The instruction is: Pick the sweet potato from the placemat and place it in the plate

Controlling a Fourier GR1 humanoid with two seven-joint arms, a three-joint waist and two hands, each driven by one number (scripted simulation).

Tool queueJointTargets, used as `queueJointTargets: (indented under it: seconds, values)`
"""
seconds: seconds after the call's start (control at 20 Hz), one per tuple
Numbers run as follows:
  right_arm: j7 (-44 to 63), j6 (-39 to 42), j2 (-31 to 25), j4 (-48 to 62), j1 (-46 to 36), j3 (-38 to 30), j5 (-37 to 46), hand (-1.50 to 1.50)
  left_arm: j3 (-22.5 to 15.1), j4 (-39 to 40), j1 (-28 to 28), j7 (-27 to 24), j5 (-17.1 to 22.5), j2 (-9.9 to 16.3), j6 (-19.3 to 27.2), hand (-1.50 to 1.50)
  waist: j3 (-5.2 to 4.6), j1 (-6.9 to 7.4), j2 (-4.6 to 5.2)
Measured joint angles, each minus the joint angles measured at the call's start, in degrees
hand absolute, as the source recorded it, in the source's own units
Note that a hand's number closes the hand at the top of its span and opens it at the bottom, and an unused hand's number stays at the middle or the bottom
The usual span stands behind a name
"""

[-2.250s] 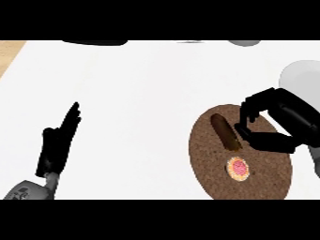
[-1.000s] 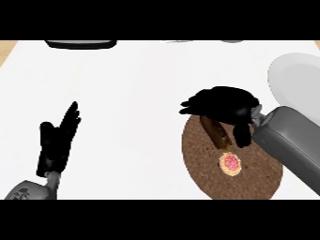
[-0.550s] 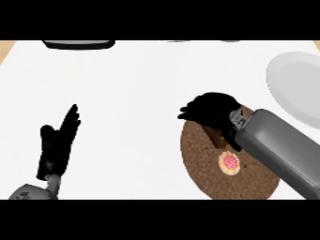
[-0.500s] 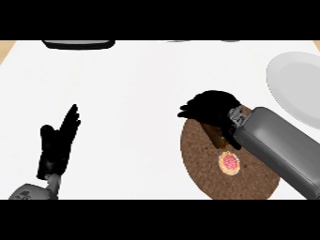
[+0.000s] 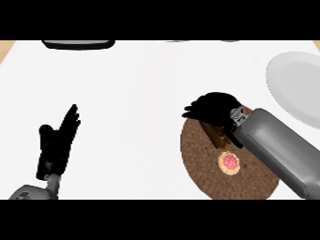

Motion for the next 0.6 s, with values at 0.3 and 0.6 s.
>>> queueJointTargets:
  seconds: [0.3, 0.6]
  values:
    - [-1.2, 1.3, 2.6, 1.4, 1.3, -2.0, 4.8, -1.5, 1.5, -0.7, 0.6, 0.6, -1.7, -1.1, -1.0, 0.0, 0.0, -0.02, -0.03]
    - [-4.1, -0.4, 4.1, 5.1, 2.1, -4.0, 9.7, -1.5, 2.7, -1.7, 0.8, 2.1, -3.8, -2.2, -1.8, 0.0, 0.0, -0.01, 0.0]
